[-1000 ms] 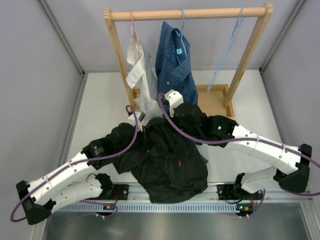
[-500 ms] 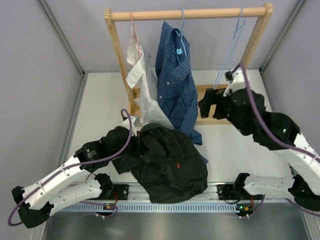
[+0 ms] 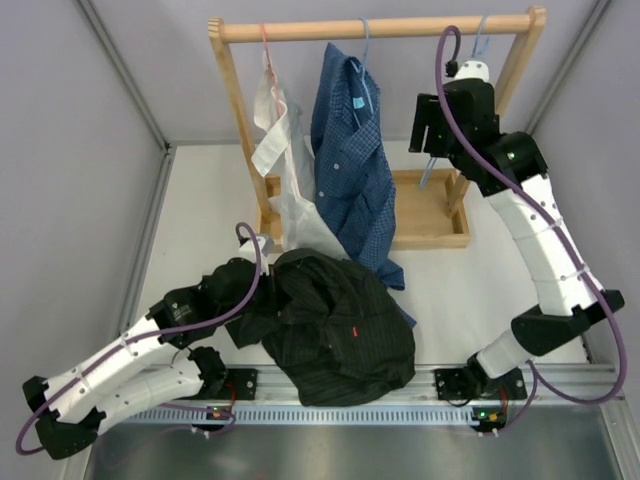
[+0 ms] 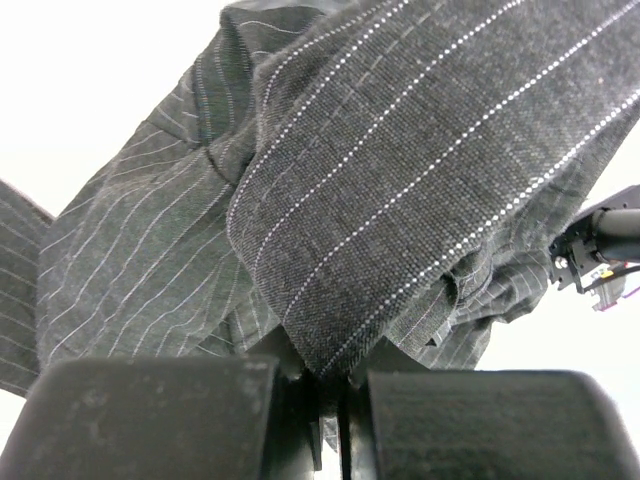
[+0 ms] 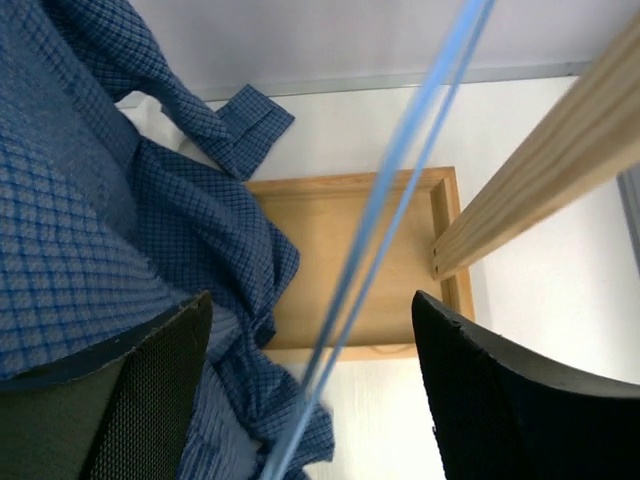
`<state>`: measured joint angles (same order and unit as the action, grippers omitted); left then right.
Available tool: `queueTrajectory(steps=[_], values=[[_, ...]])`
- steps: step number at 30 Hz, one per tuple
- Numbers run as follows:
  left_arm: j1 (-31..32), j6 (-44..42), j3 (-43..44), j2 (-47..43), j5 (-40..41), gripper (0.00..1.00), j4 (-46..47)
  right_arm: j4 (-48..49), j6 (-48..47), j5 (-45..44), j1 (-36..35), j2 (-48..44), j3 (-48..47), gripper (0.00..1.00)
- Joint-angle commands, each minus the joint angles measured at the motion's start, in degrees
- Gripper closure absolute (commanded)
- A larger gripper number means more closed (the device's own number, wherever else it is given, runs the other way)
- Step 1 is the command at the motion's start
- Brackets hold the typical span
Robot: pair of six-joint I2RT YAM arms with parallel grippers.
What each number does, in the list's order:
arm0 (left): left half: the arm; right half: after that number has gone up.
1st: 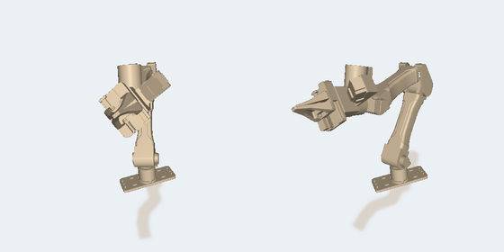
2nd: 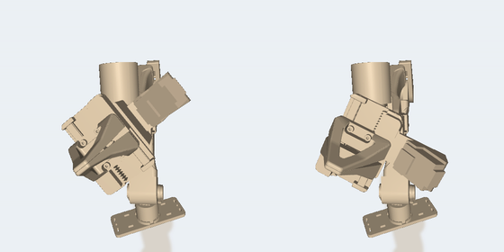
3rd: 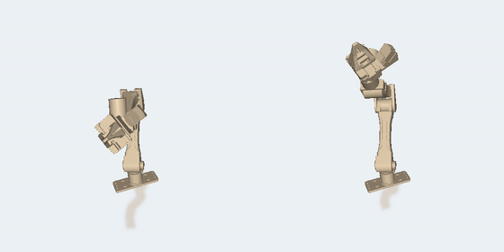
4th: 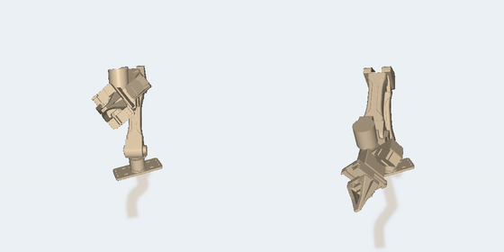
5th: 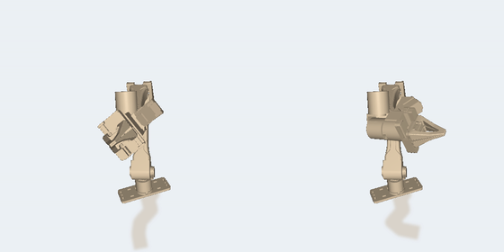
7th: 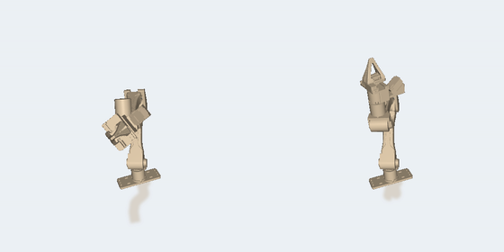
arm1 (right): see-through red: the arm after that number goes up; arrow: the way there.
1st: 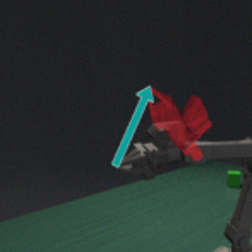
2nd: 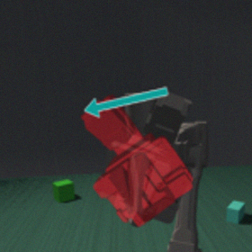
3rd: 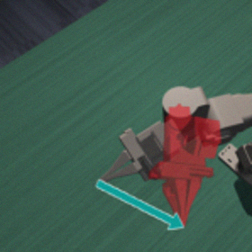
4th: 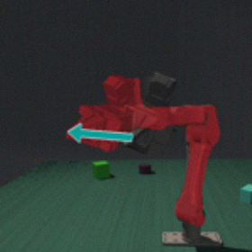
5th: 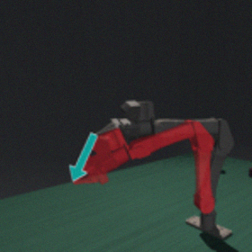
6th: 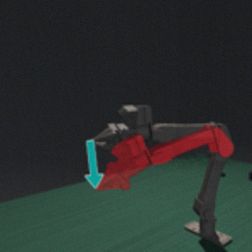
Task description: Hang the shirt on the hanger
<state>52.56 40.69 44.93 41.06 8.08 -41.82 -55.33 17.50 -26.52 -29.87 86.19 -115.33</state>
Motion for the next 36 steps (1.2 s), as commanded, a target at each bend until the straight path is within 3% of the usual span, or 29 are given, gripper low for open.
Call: queueTrajectory(steps=[1,3,4,8,11,18,22,27,36], values=[[0.09,0.62,-0.80,-1.33,2.64,1.00,-0.36,-1.27,-2.82,1.13,3.14,2.22,-5.60,0.34],[0.09,0.62,-0.89,-1.42,3.09,1.00,-0.28,-1.36,-2.47,-1.67,3.32,2.32,-3.78,0.51],[0.09,0.53,-0.89,-1.42,3.17,1.00,-0.28,-1.36,-1.77,-2.47,3.32,1.88,-2.72,0.68],[0.09,0.10,-0.81,-0.46,3.44,1.00,-0.28,-0.66,-0.27,-4.94,3.24,-1.90,2.20,0.87],[0.09,-0.08,-0.63,0.34,3.35,1.00,-0.28,-0.31,-0.01,-5.47,3.24,-4.27,4.84,0.96],[0.09,-0.43,-0.98,0.95,3.61,1.00,-0.19,-0.04,-2.64,-3.89,3.24,-7.53,7.48,1.00],[0.00,-0.61,-1.07,1.04,3.26,1.00,-0.28,0.13,-4.31,-2.75,3.24,-7.97,8.36,0.89],[0.09,-0.70,-1.07,0.78,3.00,1.00,-0.28,0.22,-6.33,-2.04,3.32,-7.62,8.63,1.00],[0.09,-0.96,-1.07,1.13,3.17,1.00,-0.19,0.22,-6.33,-1.34,3.32,-10.16,11.61,1.00]])
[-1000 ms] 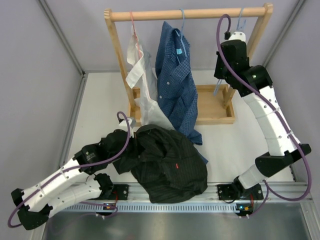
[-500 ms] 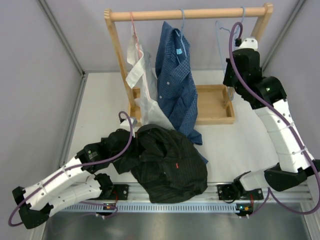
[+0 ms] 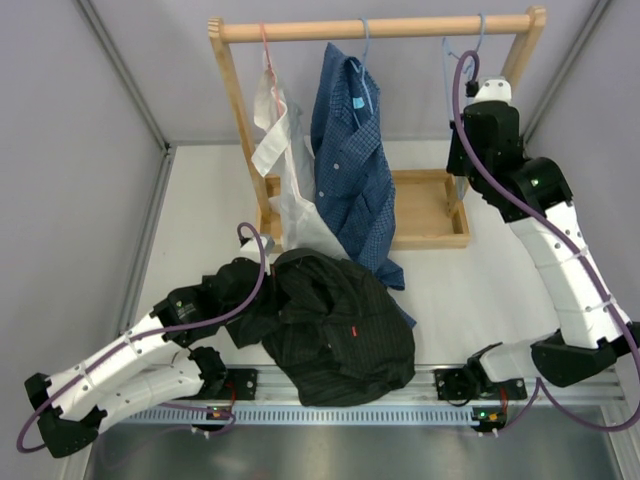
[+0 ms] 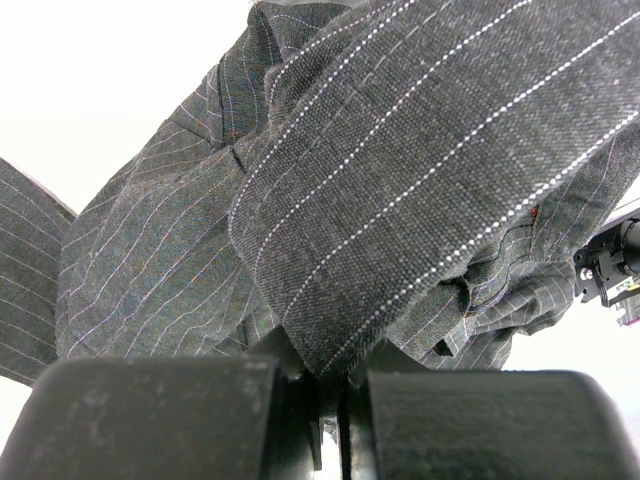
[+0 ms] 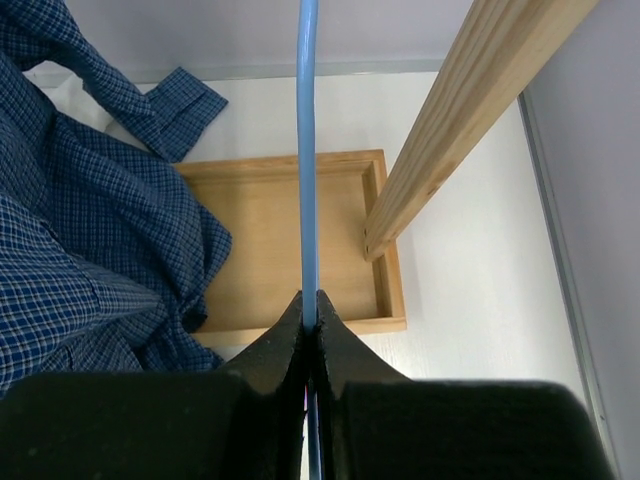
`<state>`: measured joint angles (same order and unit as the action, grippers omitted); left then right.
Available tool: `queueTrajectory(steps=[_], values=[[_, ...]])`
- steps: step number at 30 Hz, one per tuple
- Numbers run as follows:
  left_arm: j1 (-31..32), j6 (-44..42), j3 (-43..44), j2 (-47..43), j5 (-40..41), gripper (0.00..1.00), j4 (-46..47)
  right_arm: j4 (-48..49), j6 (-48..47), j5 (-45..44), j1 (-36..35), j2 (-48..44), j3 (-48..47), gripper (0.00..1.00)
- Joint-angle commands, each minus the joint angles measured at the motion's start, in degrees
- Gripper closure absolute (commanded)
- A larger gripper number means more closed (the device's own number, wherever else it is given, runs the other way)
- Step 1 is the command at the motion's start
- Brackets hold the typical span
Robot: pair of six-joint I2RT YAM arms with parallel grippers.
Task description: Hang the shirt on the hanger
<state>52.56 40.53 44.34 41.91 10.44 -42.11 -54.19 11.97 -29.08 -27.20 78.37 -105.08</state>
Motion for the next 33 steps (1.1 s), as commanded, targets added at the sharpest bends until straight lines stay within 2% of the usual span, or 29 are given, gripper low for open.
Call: queueTrajectory(steps=[1,7,8,9,22,33], values=[[0.09,-0.81,-0.48,0.19,0.99,1.00,0.01,-0.91,-0.80,1.22,0.57,-2.86,1.80,1.00],[0.09,-0.98,-0.39,0.10,1.43,1.00,0.01,-0.83,-2.03,-0.45,0.75,-3.13,2.07,0.93],[0.09,-0.98,-0.39,0.01,1.43,1.00,0.01,-0.83,-2.30,-0.36,0.83,-3.13,1.72,0.93],[0.09,-0.98,-0.39,0.01,1.52,1.00,0.01,-0.83,-2.30,-0.36,0.92,-2.96,1.63,1.00],[0.09,-1.07,-0.04,-0.25,1.34,1.00,0.01,4.09,-6.95,4.12,1.01,-5.86,-3.19,1.00],[0.09,-1.16,2.16,0.10,2.75,1.00,-0.08,4.80,-10.65,8.60,1.19,-2.96,-10.76,1.00]])
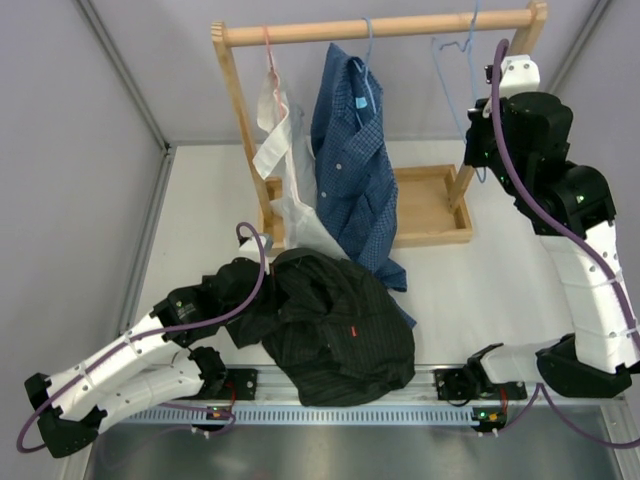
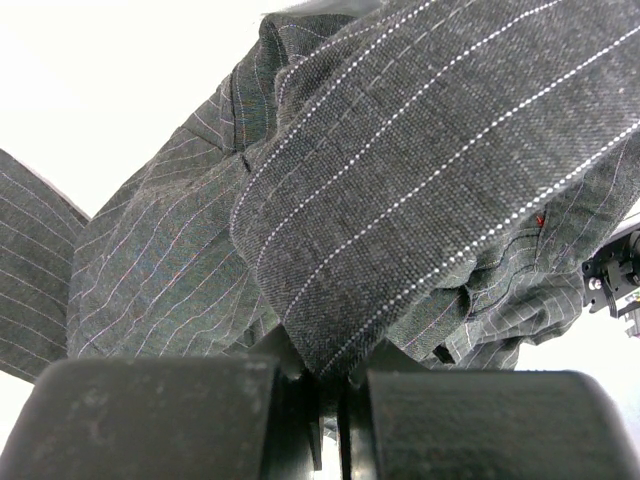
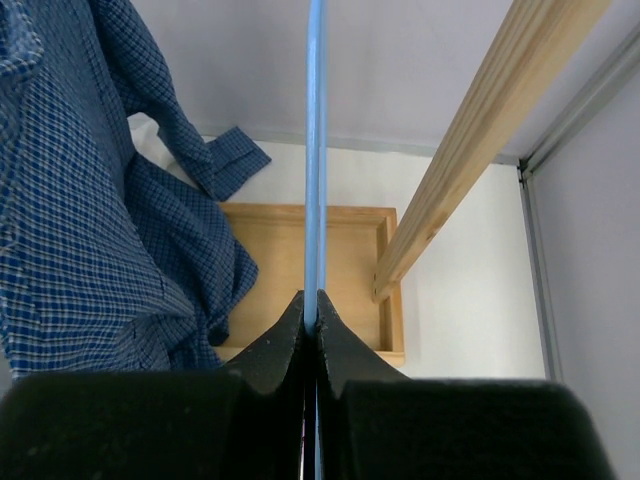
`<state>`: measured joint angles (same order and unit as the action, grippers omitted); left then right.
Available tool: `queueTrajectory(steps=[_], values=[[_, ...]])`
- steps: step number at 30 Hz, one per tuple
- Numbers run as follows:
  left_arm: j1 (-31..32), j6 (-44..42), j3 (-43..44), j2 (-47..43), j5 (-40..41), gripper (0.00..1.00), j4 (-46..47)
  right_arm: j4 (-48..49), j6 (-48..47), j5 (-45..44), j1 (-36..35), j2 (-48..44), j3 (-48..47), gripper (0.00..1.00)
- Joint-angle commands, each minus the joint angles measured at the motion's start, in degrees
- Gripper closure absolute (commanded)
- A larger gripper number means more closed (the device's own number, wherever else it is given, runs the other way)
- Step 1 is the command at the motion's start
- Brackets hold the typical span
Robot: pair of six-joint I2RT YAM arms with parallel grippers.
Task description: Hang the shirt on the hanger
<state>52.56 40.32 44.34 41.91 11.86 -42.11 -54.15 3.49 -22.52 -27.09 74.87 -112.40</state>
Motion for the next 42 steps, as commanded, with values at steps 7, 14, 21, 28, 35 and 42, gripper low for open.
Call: queueTrajectory(steps=[7,14,21,28,35,42], values=[[0.09,-0.94,1.89,-0.34,1.68,1.00,-0.69,6.69,-1.99,5.99,1.16,-0.69,-3.79,1.00],[0.09,0.37,2.51,-1.22,3.34,1.00,-2.10,1.10,1.26,11.71,1.16,-7.00,-0.37,1.00],[0.09,1.61,4.53,-1.13,6.34,1.00,-5.09,-4.20,3.11,20.49,1.25,-24.40,14.21,1.00],[0.09,1.61,6.11,-0.86,6.51,1.00,-5.44,-6.93,0.39,42.99,1.16,-37.33,17.83,1.00],[0.09,1.87,8.48,-0.69,5.11,1.00,-6.32,-11.07,-0.67,51.86,0.37,-42.26,20.63,1.00],[0.09,4.67,14.02,1.94,6.16,1.00,-9.65,-7.48,0.38,60.83,-0.07,-41.39,35.20,1.00]])
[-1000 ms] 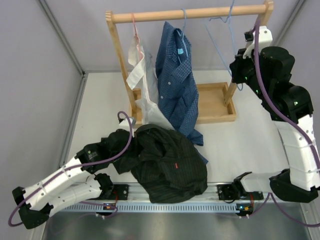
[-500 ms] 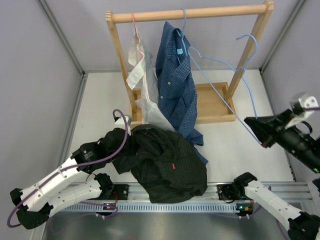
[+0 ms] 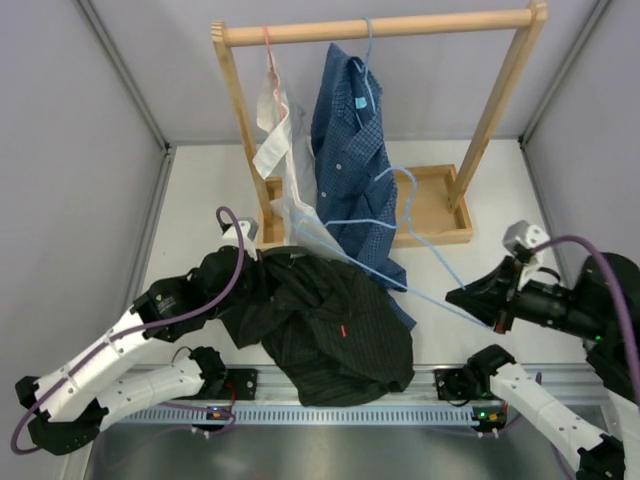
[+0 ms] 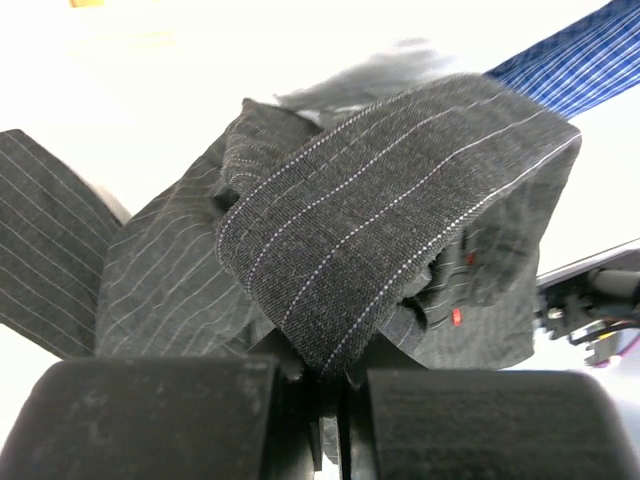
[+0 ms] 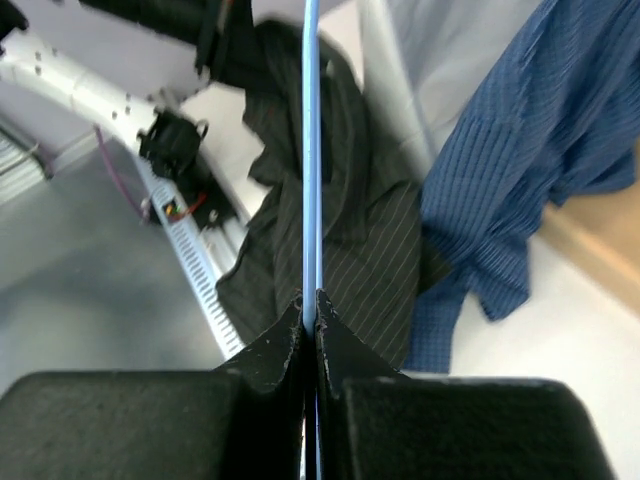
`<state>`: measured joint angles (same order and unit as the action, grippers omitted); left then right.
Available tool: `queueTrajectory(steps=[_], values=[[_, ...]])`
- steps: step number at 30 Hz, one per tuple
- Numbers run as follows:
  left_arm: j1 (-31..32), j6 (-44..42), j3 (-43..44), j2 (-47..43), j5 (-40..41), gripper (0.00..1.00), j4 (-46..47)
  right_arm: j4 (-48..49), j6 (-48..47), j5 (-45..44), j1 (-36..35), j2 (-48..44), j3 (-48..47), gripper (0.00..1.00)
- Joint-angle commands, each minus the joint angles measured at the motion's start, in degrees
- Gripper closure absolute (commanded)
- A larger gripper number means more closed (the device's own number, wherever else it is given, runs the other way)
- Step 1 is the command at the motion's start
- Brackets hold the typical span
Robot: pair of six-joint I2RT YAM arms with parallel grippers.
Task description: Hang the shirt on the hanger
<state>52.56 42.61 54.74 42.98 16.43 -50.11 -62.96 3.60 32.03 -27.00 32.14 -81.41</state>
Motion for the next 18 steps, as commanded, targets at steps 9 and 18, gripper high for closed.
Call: queueTrajectory(steps=[9,18], values=[[0.09,4.41,7.04,7.02,2.56,1.00,-3.07,6.09,0.71,9.63,-0.24,0.47,15.65,1.00],[0.09,3.88,8.10,10.98,1.51,1.00,-3.07,4.52,0.28,6.02,-0.33,-2.26,10.58,1.00]])
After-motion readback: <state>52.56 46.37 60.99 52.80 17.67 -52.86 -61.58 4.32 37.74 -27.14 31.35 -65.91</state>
